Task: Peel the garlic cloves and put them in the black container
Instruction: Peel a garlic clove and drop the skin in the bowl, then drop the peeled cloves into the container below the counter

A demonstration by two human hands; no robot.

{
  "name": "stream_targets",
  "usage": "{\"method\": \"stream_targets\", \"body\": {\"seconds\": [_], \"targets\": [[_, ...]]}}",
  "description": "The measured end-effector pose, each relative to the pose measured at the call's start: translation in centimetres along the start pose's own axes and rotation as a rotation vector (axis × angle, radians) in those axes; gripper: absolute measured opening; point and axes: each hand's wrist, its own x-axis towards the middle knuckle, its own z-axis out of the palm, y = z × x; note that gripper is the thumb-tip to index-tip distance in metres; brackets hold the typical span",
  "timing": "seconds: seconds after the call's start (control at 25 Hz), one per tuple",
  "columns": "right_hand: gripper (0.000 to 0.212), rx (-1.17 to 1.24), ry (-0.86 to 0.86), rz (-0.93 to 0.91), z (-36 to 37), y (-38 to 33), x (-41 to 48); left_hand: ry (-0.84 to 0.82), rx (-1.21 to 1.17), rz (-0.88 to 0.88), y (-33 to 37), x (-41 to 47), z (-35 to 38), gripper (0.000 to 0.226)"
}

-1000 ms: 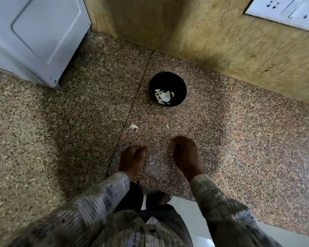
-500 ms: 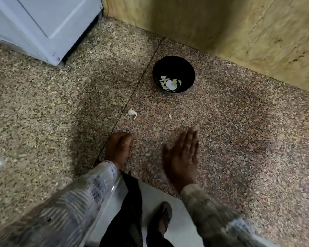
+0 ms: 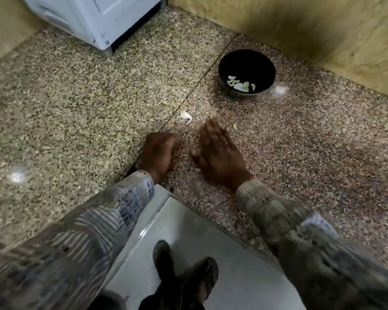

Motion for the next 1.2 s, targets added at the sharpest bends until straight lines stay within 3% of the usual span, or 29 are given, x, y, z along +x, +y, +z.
{"method": "stream_targets", "body": {"seconds": [0.08,0.2,0.28,0.36,0.44,0.56,0.68,0.84,0.92,1.0,1.12,1.2], "targets": [[0.084,0.011,0.04,-0.077,0.6,0.4,-0.4,-0.051,-0.309,-0.139,1.2,-2.5,-0.7,0.043],[0.083,0.033,0.018,-0.169,0.9,1.2,-0.5,-0.291,-1.054,-0.502,-2.1,-8.3,-2.6,0.042],[0.081,0.058,0.005,-0.193,0.6,1.0,-0.4,-0.363,-1.279,-0.756,-5.8,-13.0,-2.5,0.039],[0.077,0.089,0.011,-0.205,0.6,0.0,-1.6,-0.378,-1.235,-0.901,-8.3,-15.5,-0.9,0.033],[0.071,0.093,0.054,-0.256,1.1,-1.6,-4.3,-0.388,-0.962,-0.959,-8.9,-15.7,0.7,0.037],[0.064,0.114,0.066,-0.36,1.2,-3.6,-8.7,-0.462,-0.721,-0.891,-8.7,-13.7,1.3,0.044],[0.062,0.174,-0.003,-0.386,0.6,-5.1,-11.7,-0.526,-0.673,-0.851,-9.1,-12.6,0.8,0.041],[0.059,0.229,-0.063,-0.556,-0.1,-5.7,-14.7,-0.648,-0.641,-0.77,-10.5,-11.6,0.1,0.043],[0.055,0.319,-0.119,-0.615,-0.3,-5.5,-15.8,-0.691,-0.638,-0.75,-10.9,-11.8,0.0,0.033],[0.05,0.762,-0.143,-0.393,-0.7,-6.5,-16.4,-0.653,-0.686,-0.72,-11.3,-12.3,0.1,0.025],[0.06,1.716,-0.059,0.362,-1.7,-9.6,-15.7,-0.578,-0.713,-0.752,-11.8,-13.2,-0.4,0.036],[0.059,2.057,0.014,0.598,-1.4,-11.0,-15.0,-0.531,-0.785,-0.757,-13.2,-14.1,-2.0,0.042]]}}
